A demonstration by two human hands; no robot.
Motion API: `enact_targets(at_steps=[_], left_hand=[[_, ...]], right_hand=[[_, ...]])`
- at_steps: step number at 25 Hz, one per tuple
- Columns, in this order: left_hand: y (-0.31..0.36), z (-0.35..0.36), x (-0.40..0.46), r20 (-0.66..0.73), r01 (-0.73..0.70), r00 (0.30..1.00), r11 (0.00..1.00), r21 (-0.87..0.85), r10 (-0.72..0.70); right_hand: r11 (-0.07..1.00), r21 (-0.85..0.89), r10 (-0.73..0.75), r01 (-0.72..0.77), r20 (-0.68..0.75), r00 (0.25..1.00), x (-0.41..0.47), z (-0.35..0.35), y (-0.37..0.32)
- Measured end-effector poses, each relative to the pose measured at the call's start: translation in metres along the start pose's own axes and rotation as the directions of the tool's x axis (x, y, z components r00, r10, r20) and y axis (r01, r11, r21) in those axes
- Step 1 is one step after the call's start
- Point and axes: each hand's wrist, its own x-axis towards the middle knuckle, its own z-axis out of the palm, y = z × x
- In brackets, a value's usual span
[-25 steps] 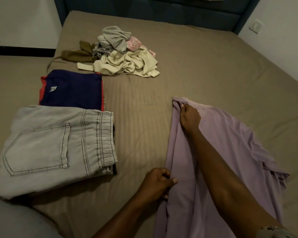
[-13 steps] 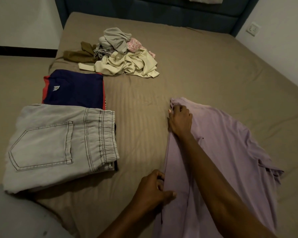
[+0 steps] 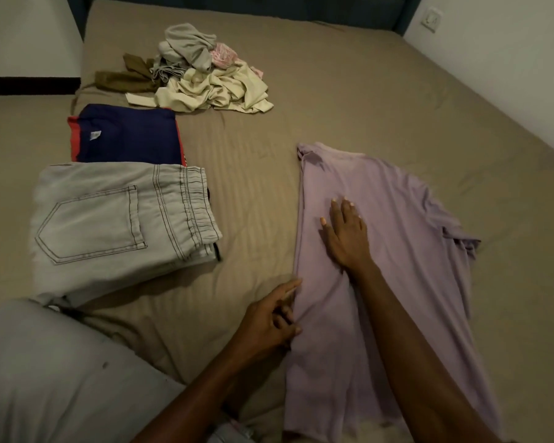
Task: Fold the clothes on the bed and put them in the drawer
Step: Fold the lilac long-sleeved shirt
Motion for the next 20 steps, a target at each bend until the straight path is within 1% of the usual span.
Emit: enact_targets(at_steps=[1, 3, 4, 5, 7, 8, 10, 11, 12, 13, 14, 15, 16, 18, 20], left_hand=[[-0.002, -0.002, 0.0, 0.005, -0.042, 0.999, 0.998, 0.048, 0.042], [-0.003, -0.005, -0.002, 0.05, -0.137, 0.99, 0.968, 0.209, 0.13], [-0.002, -0.004, -0.004, 0.08, -0.174, 0.984, 0.944, 0.281, 0.157], [0.001, -0.003, -0.005, 0.104, -0.178, 0.983, 0.927, 0.332, 0.151], [0.007, -0.003, -0.006, 0.12, -0.145, 0.987, 0.897, 0.417, 0.103], [0.008, -0.003, -0.008, 0.12, -0.143, 0.988, 0.881, 0.451, 0.098], [0.01, -0.004, -0.009, 0.11, -0.118, 0.991, 0.878, 0.464, 0.075], [0.012, -0.005, -0.009, 0.107, -0.101, 0.992, 0.897, 0.431, 0.06], [0.013, -0.006, -0.01, 0.11, -0.088, 0.993, 0.921, 0.381, 0.05], [0.016, -0.007, -0.012, 0.121, -0.089, 0.991, 0.936, 0.341, 0.05], [0.018, -0.008, -0.015, 0.142, -0.111, 0.988, 0.934, 0.34, 0.065], [0.022, -0.007, -0.019, 0.172, -0.145, 0.982, 0.909, 0.391, 0.082], [0.024, -0.005, -0.024, 0.202, -0.177, 0.975, 0.861, 0.478, 0.088], [0.024, 0.002, -0.028, 0.233, -0.207, 0.97, 0.727, 0.655, 0.067], [0.023, 0.011, -0.033, 0.257, -0.218, 0.966, 0.611, 0.761, 0.025]], right_hand=[[0.999, -0.041, 0.015, -0.015, -0.016, 1.0, 0.001, -0.007, 0.002], [0.992, -0.123, 0.021, -0.028, -0.052, 0.998, -0.018, -0.016, 0.003], [0.988, -0.153, 0.003, -0.01, -0.045, 0.999, -0.035, -0.013, 0.005], [0.987, -0.161, -0.024, 0.02, -0.022, 0.999, -0.054, -0.006, 0.007], [0.997, -0.062, -0.038, 0.039, 0.005, 0.999, -0.082, 0.004, 0.009], [0.999, 0.039, -0.009, 0.009, -0.006, 1.0, -0.089, 0.003, 0.006], [0.961, 0.266, 0.099, -0.08, -0.059, 0.993, -0.095, -0.012, -0.004], [0.948, 0.299, 0.134, -0.104, -0.079, 0.988, -0.105, -0.019, -0.011], [0.963, 0.25, 0.13, -0.1, -0.105, 0.986, -0.12, -0.024, -0.02], [0.984, 0.165, 0.092, -0.071, -0.128, 0.987, -0.14, -0.026, -0.028], [0.996, 0.088, 0.03, -0.017, -0.144, 0.989, -0.163, -0.025, -0.035], [0.999, 0.037, -0.022, 0.027, -0.133, 0.991, -0.184, -0.022, -0.038], [0.999, -0.007, -0.047, 0.046, -0.104, 0.994, -0.202, -0.017, -0.038], [0.996, -0.074, -0.048, 0.045, -0.038, 0.998, -0.223, -0.003, -0.031], [0.996, -0.076, -0.051, 0.049, -0.019, 0.999, -0.231, 0.003, -0.022]])
